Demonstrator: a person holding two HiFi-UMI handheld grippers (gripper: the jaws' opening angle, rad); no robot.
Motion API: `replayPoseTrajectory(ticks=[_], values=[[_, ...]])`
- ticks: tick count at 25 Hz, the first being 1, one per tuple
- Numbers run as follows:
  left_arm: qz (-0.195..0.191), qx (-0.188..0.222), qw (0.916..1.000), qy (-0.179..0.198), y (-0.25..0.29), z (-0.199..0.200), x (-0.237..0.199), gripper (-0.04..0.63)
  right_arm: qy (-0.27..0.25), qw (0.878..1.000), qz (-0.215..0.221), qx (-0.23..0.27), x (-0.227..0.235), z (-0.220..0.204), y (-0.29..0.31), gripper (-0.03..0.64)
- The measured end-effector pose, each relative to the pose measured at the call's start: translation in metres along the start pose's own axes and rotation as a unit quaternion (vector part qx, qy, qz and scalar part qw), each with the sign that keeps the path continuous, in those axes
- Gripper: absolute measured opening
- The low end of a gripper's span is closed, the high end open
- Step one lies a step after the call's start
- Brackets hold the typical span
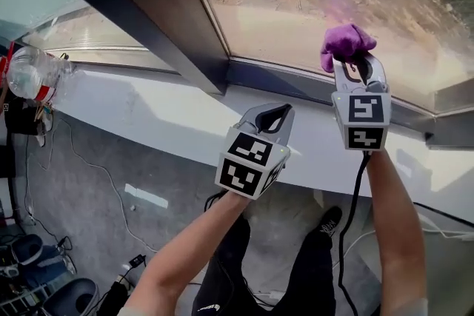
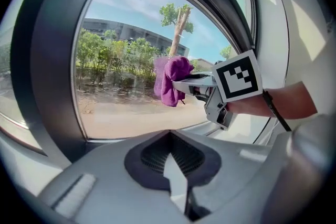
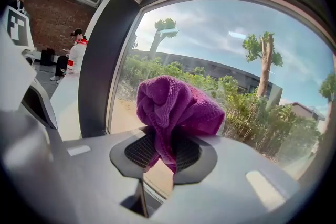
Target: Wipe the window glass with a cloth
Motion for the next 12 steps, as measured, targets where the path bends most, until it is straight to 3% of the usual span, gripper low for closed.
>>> replayPoseTrajectory(ticks=[12], values=[[-0.061, -0.008, 0.9975, 0.035, 0.087, 0.014, 0.123, 0.000, 0.036, 0.997, -0.069, -0.027, 0.131, -0.082, -0.079, 0.107]])
Point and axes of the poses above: the fingertips, and each gripper's own axes: y forward along the fingers, x to its right, z out of its top, the point moved 4 cm from there along -y, backward along the fingers, and after that the axes turned 1 degree about -y, right-handed, at the moved point
